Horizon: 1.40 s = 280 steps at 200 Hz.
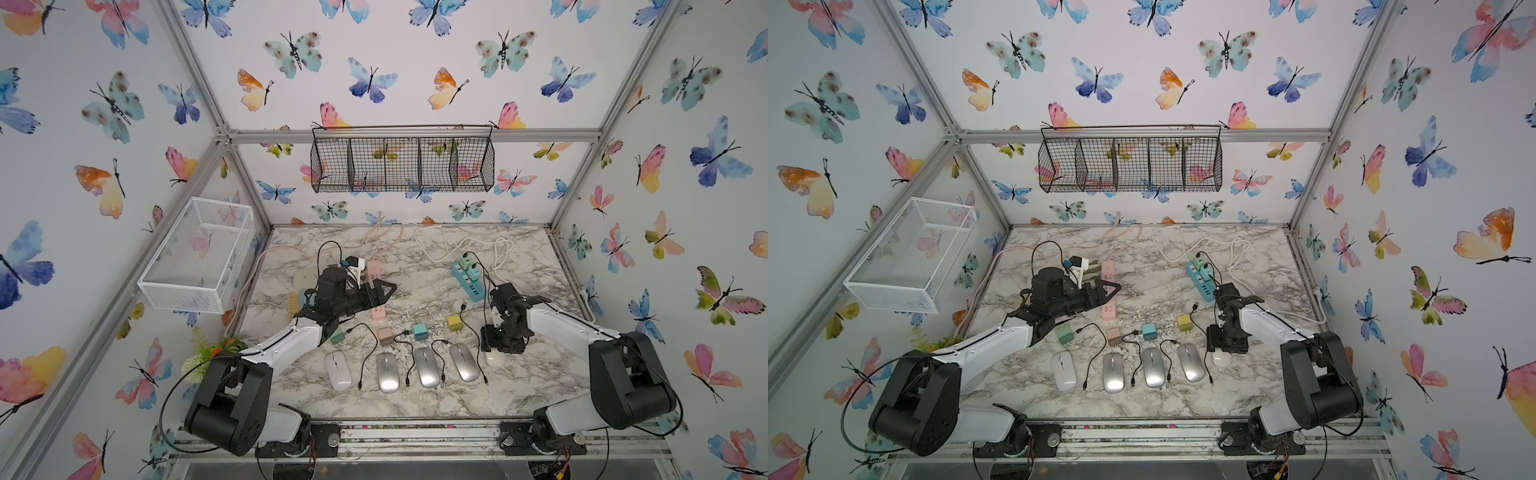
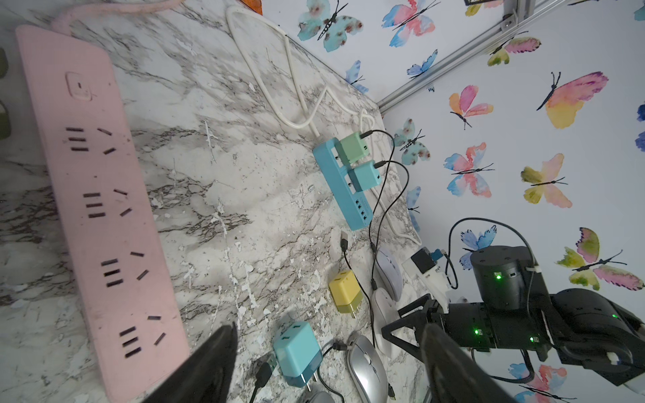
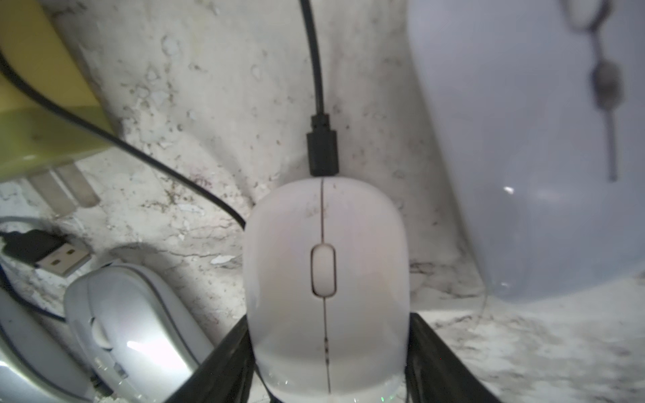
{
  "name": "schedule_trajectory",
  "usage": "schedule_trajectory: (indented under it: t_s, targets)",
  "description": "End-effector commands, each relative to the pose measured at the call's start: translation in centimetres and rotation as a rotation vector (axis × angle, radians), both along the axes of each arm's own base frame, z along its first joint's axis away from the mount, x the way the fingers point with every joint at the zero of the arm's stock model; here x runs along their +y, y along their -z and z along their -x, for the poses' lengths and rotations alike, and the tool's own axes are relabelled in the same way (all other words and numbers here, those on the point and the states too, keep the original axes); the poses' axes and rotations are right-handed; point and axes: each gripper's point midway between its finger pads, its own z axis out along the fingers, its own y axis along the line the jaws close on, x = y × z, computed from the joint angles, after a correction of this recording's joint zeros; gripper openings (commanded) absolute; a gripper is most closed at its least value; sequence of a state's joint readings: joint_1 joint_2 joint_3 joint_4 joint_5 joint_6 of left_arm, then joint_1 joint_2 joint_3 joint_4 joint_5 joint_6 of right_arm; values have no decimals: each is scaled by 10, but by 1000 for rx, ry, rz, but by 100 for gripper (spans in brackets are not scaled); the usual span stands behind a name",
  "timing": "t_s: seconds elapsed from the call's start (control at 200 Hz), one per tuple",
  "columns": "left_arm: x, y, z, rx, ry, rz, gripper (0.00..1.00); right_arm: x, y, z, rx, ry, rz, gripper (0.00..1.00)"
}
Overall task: Unplug the wireless mouse
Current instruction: Pick up the mouse from the center of the board.
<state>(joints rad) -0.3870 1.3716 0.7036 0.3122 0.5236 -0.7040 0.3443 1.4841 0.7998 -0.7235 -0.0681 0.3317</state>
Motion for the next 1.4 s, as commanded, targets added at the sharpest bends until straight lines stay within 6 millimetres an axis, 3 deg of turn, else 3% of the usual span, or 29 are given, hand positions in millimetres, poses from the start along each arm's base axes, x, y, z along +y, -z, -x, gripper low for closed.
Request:
schedule_trajectory:
  t_s: [0.0, 0.305, 0.4, 0.506, 0.701, 0.826, 0.981, 1.241, 1.396]
  targets:
    - [-2, -15, 2, -37, 22, 29, 84, -7, 2, 4, 17, 10, 62, 67]
    - [-1, -15, 3, -39, 26, 18, 84, -5, 15, 3, 28, 4, 68, 66]
    - [0, -15, 4, -36, 24, 17, 84, -5, 17, 3, 38, 3, 72, 60]
    - [1, -14, 3, -39, 17, 15, 84, -6, 7, -1, 0, 11, 70, 51]
    - [-7, -14, -4, -34, 38, 20, 84, -8, -21, -6, -81, 25, 62, 43]
    - [-28, -19, -2, -46, 87, 20, 84, -1, -38, -8, -138, 8, 7, 39]
    - [-63, -25, 11, -71, 153, 46, 82, 31, -64, -21, -291, -92, -188, 30]
    - [-119, -29, 35, -81, 274, 97, 82, 53, -98, -37, -498, -195, -320, 15]
    - [-149, -31, 47, -87, 353, 110, 79, 53, -111, -45, -555, -225, -306, 4]
